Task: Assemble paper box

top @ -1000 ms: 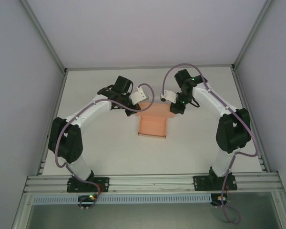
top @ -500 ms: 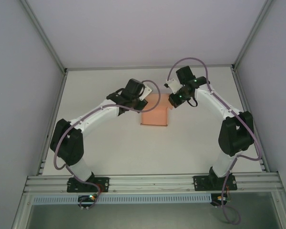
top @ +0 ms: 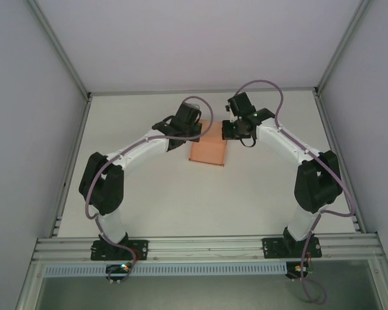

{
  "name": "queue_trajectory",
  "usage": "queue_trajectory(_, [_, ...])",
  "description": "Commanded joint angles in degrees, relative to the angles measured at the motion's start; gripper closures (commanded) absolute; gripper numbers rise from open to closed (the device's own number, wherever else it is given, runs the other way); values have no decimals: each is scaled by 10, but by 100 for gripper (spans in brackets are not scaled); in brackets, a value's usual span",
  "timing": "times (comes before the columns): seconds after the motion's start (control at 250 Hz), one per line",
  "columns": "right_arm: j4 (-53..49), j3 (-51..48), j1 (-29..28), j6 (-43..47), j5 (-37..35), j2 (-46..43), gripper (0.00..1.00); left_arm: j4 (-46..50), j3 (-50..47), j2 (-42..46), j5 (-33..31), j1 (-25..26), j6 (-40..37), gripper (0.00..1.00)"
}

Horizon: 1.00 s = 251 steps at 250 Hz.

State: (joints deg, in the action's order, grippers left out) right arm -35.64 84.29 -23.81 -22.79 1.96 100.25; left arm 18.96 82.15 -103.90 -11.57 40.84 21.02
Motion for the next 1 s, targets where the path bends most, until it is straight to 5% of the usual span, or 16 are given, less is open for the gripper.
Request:
queue_trajectory(0.0, [103,-14,-31,-75,25,0,100,-25,-5,-13,64,12,46,100])
queue_trajectory(0.335, [232,-144,-66,-121,-52,-27,100,-81,-105,11,90,27,59,100])
queue_trajectory(0.619, [320,-262,-121,-64,-137,-95,100,-109,-189,52,77,64,50,95])
queue_trajectory(0.998, [467,-439,-170,59,-226,-156,100,-66,-286,215,54,71,62,40])
